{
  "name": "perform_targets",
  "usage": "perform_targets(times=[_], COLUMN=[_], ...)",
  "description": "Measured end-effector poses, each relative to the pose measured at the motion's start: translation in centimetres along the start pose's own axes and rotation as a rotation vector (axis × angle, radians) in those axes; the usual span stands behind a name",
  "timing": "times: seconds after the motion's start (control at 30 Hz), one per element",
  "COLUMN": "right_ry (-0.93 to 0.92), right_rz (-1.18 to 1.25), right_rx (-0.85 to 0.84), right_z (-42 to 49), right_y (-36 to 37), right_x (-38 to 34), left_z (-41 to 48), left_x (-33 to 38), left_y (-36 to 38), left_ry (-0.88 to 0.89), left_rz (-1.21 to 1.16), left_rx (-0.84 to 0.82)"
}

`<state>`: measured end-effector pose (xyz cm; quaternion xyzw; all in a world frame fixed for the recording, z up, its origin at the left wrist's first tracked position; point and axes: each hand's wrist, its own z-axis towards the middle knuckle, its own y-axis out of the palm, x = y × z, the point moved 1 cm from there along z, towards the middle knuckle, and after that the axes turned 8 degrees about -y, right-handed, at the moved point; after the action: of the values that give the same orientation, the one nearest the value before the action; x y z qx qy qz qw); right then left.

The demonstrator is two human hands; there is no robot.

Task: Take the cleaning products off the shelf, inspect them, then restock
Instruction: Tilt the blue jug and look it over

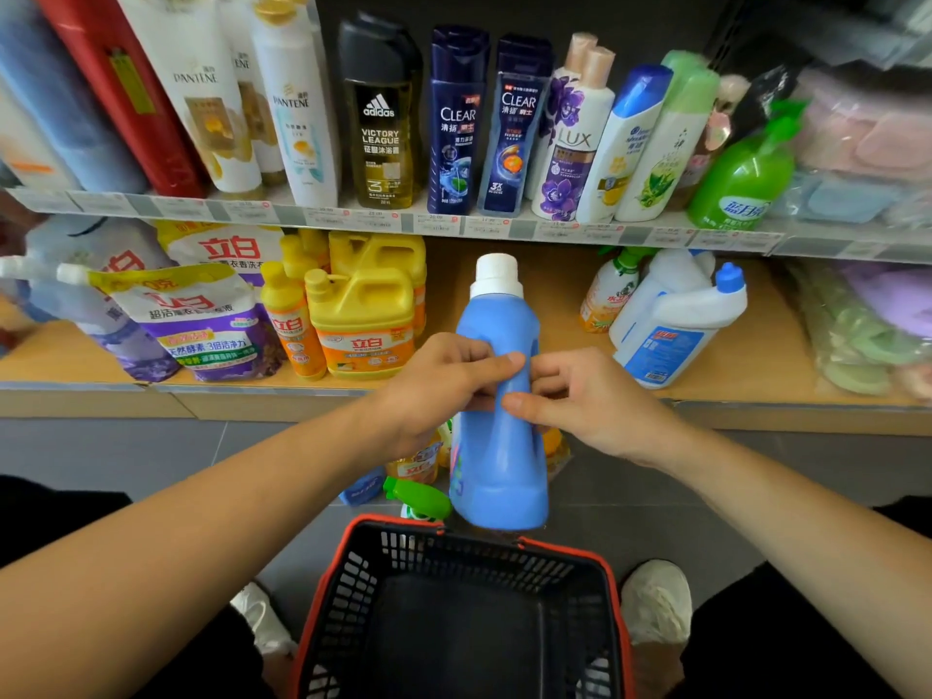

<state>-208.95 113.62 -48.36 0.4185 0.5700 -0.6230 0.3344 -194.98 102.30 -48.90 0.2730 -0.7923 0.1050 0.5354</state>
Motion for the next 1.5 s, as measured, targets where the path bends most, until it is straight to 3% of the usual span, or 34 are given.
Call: perform_targets(times=[0.13,0.27,0.4,0.53,0.67,0.93,1.03,1.23,1.5], right_ry=[0.026,0.034,-0.078,-0.278,-0.376,-0.364,-0.313,-0.002,0.162], right_rz=[-0.082,-0.311,-0.296,-0.403,-0.484,-0.277,-0.085,0.465,0.384], right_rx=[-0.070,0.099,0.147,0.113,0.146,0.182,0.305,0.541,0.524], right_z=[-0.1,-0.2,-0.4,0.4,0.8,-0.2,-0.1,2.3,3.7], right_y=[-1.6,-2.3,0.0,2.3,3.6,4.9,3.9,-2.5,-6.4], right_x=[0.5,2.4,3.7,4.0,4.0,4.6,4.0,2.3,3.0], left_z=[-0.1,0.5,0.4,-0.5,-1.4,-1.9,-1.6,-0.7,1.6], left_x=[-0.2,-0.1,1.4,3.0,3.8,4.4,4.2,2.5,1.2], left_y=[-0.5,-2.0,-4.2,-5.9,-6.5,-6.8,-6.9,-6.2,-3.9], left_ry=[-0.083,-0.066,0.068,0.223,0.241,0.210,0.248,0.348,0.347], left_rz=[-0.052,0.041,0.170,0.114,-0.156,-0.415,-0.276,0.077,0.294], left_rx=[0.042,0.181,0.246,0.164,0.031,-0.063,-0.059,0.034,-0.005])
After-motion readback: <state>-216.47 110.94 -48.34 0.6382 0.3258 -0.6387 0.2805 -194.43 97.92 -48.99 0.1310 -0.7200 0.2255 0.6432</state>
